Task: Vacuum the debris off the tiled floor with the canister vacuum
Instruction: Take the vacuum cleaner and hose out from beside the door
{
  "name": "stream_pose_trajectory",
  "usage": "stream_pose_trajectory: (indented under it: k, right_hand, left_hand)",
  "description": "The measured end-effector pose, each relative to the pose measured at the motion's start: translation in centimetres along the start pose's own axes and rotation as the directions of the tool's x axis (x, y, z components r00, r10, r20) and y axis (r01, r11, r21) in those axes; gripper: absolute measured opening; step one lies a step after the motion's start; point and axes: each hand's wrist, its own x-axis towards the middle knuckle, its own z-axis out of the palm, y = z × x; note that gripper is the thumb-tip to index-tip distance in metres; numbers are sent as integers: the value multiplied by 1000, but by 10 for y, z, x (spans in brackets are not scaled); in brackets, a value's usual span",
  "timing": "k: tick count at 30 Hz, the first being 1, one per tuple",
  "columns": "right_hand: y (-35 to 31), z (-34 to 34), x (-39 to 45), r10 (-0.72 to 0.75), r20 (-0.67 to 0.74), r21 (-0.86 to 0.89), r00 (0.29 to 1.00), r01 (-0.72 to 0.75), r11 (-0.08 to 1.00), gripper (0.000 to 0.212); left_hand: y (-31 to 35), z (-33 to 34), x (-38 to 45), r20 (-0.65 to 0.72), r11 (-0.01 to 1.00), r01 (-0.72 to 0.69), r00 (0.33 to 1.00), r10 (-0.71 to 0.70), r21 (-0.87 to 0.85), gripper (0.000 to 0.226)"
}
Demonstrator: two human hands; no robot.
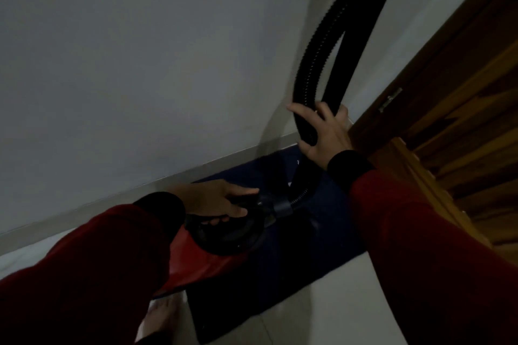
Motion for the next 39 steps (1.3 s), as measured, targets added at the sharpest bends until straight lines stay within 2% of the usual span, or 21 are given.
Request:
stream_pose_trajectory:
  k: [7, 13, 17, 21, 26, 33, 39]
  right_hand:
    - [-88, -114, -27, -159, 120, -24, 980, 163, 986, 79]
    - [-191, -184, -69, -206, 152, -69, 967, 218, 973, 72]
    - [-280, -208, -125, -210, 180, -140, 961, 236, 962, 72]
    - [-361, -218, -189, -220, 262, -118, 940, 257, 959, 74]
    - [-440, -230, -262, -197, 293, -75, 936, 227, 971, 72]
    - [-523, -235, -387, -206, 318, 51, 925, 200, 979, 77]
    - [-594, -239, -528, -215, 315, 121, 925, 185, 975, 77]
  left_hand:
    - [57, 9, -149, -5, 1000, 10, 1000, -10, -18, 57]
    - [70, 21, -280, -101, 1000, -31, 994, 31, 3, 51]
    - [45, 51, -377, -126, 998, -42, 991, 48, 46, 50]
    - [11, 82, -465, -119, 996, -27, 992, 36, 82, 49]
    - [-28, 127, -547, -118, 998, 14, 993, -6, 66, 49]
    - [-69, 236, -673, -181, 991, 25, 983, -1, 133, 46]
    - [-119, 347, -775, -164, 987, 66, 986, -41, 146, 47]
